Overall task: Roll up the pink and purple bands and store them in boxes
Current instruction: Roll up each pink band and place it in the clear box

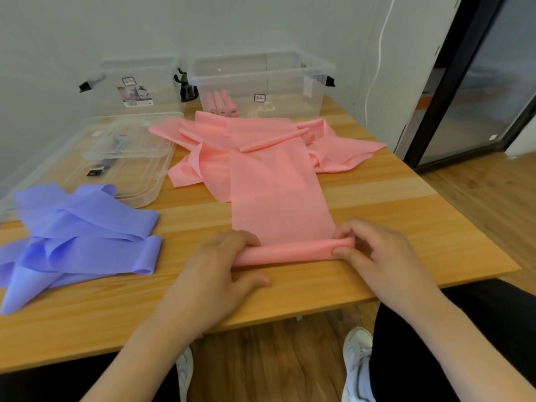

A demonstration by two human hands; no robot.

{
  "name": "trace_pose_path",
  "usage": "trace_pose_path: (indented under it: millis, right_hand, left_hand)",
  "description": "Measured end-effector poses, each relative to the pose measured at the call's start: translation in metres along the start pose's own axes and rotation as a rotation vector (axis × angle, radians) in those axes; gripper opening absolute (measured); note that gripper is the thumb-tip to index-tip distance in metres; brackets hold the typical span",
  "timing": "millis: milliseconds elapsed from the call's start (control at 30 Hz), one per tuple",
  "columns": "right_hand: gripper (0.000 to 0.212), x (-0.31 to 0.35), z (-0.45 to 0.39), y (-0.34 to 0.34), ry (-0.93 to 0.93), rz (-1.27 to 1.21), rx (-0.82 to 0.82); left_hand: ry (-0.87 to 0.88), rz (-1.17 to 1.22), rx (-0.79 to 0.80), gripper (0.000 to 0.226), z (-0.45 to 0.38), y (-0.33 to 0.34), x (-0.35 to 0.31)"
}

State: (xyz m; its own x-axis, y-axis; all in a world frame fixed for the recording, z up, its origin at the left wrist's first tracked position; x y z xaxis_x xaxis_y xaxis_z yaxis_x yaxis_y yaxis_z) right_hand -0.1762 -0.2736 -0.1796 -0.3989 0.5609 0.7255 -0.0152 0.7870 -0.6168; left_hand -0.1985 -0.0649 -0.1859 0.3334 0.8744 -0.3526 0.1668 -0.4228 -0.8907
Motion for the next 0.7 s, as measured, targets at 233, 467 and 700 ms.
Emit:
trace_pose_path:
  millis: [233,467,700]
  right_hand:
    - [0.028,0.0036,0.0003,0.0054,-0.070,0.085,0.038]
    - [0.024,0.0021,-0.0002,0.0031,-0.025,0.023,-0.022]
    - [0.018,0.0043,-0.0016,0.0056,-0.080,0.129,0.021]
  left_hand:
    - [0.002,-0.034,-0.070,0.028,-0.0012,-0.0057,0.0001]
    - [0.033,-0.100,-0.087,0.037,-0.0016,-0.0040,0.0004]
    - [-0.013,-0.134,-0.131,0.037,-0.0013,-0.0067,0.0037]
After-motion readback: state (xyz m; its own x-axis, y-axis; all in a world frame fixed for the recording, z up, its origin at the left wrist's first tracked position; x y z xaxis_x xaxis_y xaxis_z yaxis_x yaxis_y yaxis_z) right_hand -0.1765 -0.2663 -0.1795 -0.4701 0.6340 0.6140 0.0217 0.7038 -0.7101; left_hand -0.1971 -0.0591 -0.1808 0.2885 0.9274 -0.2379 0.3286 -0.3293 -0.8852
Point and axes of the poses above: each hand's wrist, its own z-axis away from the middle knuckle, its own y-axis out of the palm, x = y × z, the point moved 7 cm from there along -z, towards the middle knuckle, and after that the axes turned 11 degrees about -z, right-handed, at the moved point
